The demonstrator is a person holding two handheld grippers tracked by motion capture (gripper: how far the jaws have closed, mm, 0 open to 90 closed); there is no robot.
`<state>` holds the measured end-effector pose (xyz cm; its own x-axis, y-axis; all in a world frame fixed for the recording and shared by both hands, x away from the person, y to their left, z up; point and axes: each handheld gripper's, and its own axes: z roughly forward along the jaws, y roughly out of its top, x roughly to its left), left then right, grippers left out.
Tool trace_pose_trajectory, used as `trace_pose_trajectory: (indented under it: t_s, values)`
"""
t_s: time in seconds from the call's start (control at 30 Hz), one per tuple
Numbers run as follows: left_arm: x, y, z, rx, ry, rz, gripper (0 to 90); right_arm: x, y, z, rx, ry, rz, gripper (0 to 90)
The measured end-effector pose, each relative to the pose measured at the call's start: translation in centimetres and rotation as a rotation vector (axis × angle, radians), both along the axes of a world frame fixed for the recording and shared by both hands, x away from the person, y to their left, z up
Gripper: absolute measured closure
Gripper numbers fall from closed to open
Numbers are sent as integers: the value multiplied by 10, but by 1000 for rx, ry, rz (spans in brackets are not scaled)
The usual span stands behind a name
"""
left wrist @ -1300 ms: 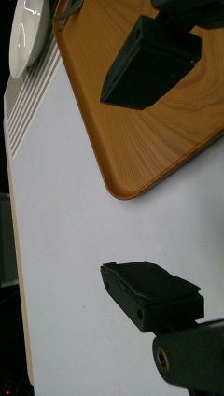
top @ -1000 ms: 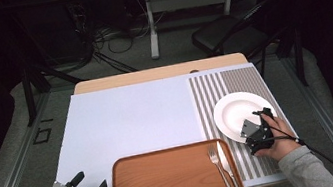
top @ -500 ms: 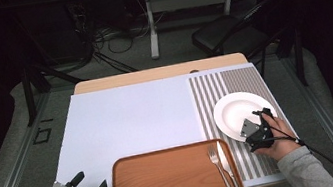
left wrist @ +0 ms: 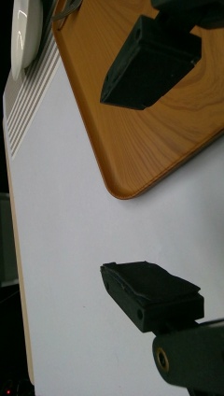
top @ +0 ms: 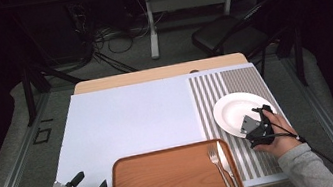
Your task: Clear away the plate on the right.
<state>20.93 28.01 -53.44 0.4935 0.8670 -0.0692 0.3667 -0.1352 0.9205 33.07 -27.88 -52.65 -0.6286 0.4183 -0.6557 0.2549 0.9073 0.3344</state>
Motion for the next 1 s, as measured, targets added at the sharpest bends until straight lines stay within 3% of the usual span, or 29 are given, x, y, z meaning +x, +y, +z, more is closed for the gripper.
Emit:
trace_pose_trajectory:
  t_s: [0.1, 0.13, 0.17, 0.37, 0.47, 0.5, 0.67, 0.83, 1.0]
  values:
    - [0, 0, 0, 1, 0, 1, 155, 1, 1, 4, 5, 16, -1, 152]
    - [0, 0, 0, 0, 0, 1, 155, 3, 0, 1, 36, -11, 31, 157]
    - [0, 0, 0, 0, 0, 0, 155, 2, 1, 5, 0, 25, 10, 172]
    - [0, 0, 0, 0, 0, 0, 155, 4, 4, 10, 2, 59, 47, 303]
    - [0, 0, 0, 0, -1, 0, 155, 5, 5, 13, 1, 82, 48, 366]
    - [0, 0, 0, 0, -1, 1, 155, 5, 6, 15, -13, 105, 42, 426]
    - [0, 0, 0, 1, 2, -1, 155, 5, 7, 16, -10, 132, 52, 549]
    - [0, 0, 0, 0, 2, -1, 155, 5, 10, 18, -59, 180, 52, 680]
    - [0, 1, 0, -2, 3, 4, 155, 5, 10, 20, -97, 210, 52, 717]
